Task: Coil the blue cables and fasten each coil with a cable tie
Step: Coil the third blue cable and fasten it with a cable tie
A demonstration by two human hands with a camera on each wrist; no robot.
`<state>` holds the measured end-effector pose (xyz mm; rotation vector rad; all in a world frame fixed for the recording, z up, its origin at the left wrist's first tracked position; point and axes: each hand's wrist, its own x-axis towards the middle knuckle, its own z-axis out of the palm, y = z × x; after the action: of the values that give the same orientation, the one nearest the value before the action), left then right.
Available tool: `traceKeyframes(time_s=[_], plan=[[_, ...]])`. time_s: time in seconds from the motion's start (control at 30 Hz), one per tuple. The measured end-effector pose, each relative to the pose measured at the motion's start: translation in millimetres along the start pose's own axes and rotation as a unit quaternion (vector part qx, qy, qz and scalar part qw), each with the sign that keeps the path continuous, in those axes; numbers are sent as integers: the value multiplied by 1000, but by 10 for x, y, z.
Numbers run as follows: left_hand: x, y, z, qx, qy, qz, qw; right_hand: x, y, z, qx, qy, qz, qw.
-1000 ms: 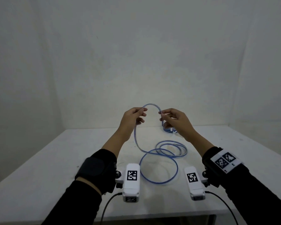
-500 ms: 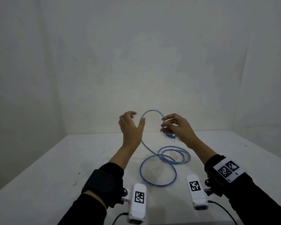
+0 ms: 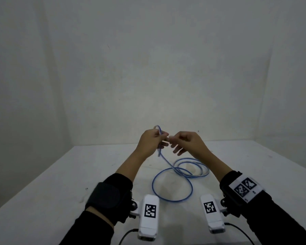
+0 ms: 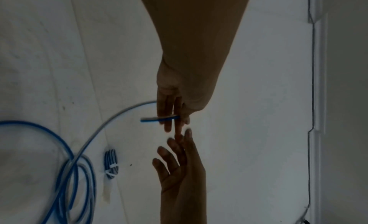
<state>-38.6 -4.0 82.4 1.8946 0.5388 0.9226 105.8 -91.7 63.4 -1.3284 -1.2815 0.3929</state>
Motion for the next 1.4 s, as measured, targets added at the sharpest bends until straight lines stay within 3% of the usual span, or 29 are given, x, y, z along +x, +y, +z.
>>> traceKeyframes(time_s=[0.1, 0.17, 0.27, 0.37, 0.5, 0.57, 0.73, 0.9, 1.03, 1.2, 1.3, 1.4], plan=[[-72, 62, -171, 0, -97, -11, 995, 126, 98, -47, -45, 84, -43, 995], [-104, 97, -282, 0, -132, 3, 991, 240, 171, -49, -154, 49, -67, 985], [-120, 144, -428, -73, -120, 19, 990, 344, 259, -15, -265, -28, -63, 962], [-101, 134, -567, -143, -61, 22, 988, 356, 371, -7, -286, -43, -5, 957], [-72, -10, -702, -170, 67, 29, 983, 308, 535, -46, -99, -21, 50, 994], [-57, -84, -661, -195, 101, 12, 975, 260, 479, -31, -2, -23, 55, 998], [-5, -260, -290, -373, 120, -47, 919, 184, 336, 110, 166, 33, 41, 985], [30, -354, -4, -482, 163, -82, 857, 115, 198, 175, 193, 11, 49, 980], [28, -387, 117, -533, 148, -109, 826, 83, 164, 153, 253, 0, 60, 966], [1, -412, 201, -569, 135, -143, 799, 52, 183, 176, 243, -16, 47, 969], [-31, -418, 236, -564, 111, -162, 802, 53, 160, 188, 230, -11, 37, 973], [-85, -426, 249, -529, 53, -180, 827, 68, 139, 191, 229, 6, 39, 973]])
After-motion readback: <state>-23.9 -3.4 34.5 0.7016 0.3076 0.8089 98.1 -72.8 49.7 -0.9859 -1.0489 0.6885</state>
